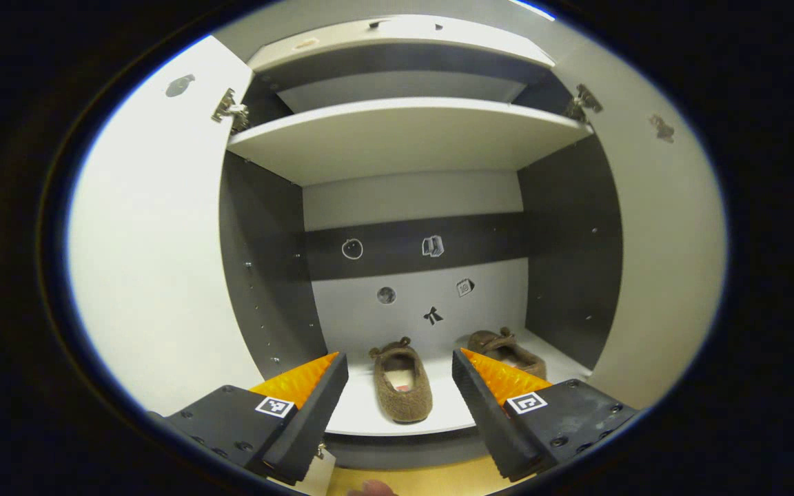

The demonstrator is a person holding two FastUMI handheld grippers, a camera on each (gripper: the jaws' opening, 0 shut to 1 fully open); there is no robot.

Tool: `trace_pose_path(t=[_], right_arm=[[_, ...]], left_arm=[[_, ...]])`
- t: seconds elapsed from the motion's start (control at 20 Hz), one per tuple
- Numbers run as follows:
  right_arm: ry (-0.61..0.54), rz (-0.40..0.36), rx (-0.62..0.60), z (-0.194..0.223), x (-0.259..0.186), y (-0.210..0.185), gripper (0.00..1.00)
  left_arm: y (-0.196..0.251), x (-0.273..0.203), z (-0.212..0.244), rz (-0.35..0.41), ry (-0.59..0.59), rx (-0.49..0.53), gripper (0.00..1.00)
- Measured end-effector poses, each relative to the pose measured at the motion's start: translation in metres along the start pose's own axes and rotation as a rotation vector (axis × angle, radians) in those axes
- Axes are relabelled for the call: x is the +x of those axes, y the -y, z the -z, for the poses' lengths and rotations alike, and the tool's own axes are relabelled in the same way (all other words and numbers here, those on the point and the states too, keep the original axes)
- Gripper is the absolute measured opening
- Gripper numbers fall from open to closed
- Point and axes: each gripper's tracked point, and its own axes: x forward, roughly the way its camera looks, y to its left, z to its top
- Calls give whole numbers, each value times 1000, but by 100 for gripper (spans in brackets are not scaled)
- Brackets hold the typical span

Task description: Grab one shoe with the right hand and put it into the shoe cabinet, grab the other shoe with the left hand and put it into the shoe cabinet; then close the right door with the right hand and the left door with the left hand.

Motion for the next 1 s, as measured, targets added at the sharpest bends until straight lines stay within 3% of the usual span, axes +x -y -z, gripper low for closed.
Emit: trace_pose_path(t=[0.3, 0.5, 0.75, 1.0], right_arm=[[3, 152, -23, -9, 5, 89, 98], [2, 209, -33, -12, 28, 128, 98], [-10, 193, -27, -12, 61, 136, 98], [-17, 194, 11, -8, 65, 126, 97]], left_arm=[[11, -57, 1, 5, 51, -40, 96], [19, -90, 7, 11, 52, -40, 96], [20, -125, 15, 22, 44, -37, 96], [11, -147, 26, 20, 22, -18, 96]])
